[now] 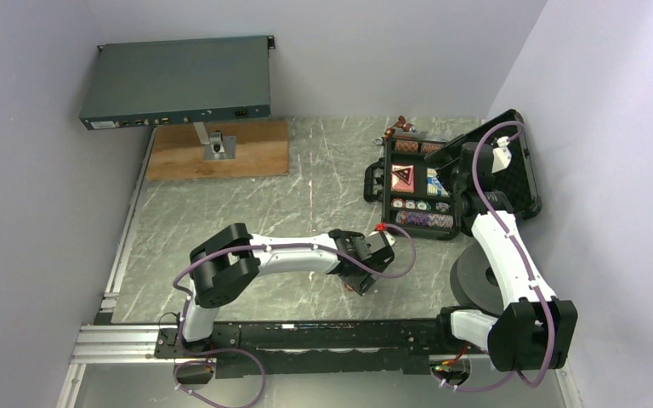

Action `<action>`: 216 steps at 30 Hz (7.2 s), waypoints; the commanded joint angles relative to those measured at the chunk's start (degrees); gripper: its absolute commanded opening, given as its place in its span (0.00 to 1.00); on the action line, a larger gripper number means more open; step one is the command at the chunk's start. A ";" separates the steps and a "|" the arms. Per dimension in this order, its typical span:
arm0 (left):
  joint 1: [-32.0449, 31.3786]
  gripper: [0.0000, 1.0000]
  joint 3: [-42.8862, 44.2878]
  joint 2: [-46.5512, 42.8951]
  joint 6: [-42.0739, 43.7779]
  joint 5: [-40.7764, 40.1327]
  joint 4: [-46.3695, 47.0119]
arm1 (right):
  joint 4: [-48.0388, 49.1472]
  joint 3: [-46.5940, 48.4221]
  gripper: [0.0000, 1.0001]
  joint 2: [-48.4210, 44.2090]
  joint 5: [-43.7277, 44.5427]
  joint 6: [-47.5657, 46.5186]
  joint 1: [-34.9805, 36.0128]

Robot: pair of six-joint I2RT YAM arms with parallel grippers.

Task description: Pack up texas hold em set

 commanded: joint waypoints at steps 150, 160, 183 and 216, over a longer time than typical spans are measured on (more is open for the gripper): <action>28.75 1.00 -26.92 -52.96 28.27 -9.09 1.31 | 10.22 19.00 0.99 18.69 -32.19 -19.16 -8.83; 28.75 1.00 -27.12 -53.46 28.51 -9.36 1.27 | 1.72 29.69 0.99 32.16 6.89 -24.59 -9.34; 28.73 1.00 -27.54 -52.24 28.92 -9.27 1.54 | 2.37 22.93 0.95 44.33 -20.93 -35.44 -3.47; 39.65 0.52 -33.57 -32.81 -16.69 14.82 38.81 | 4.61 -2.35 0.95 26.09 -12.02 -28.58 17.60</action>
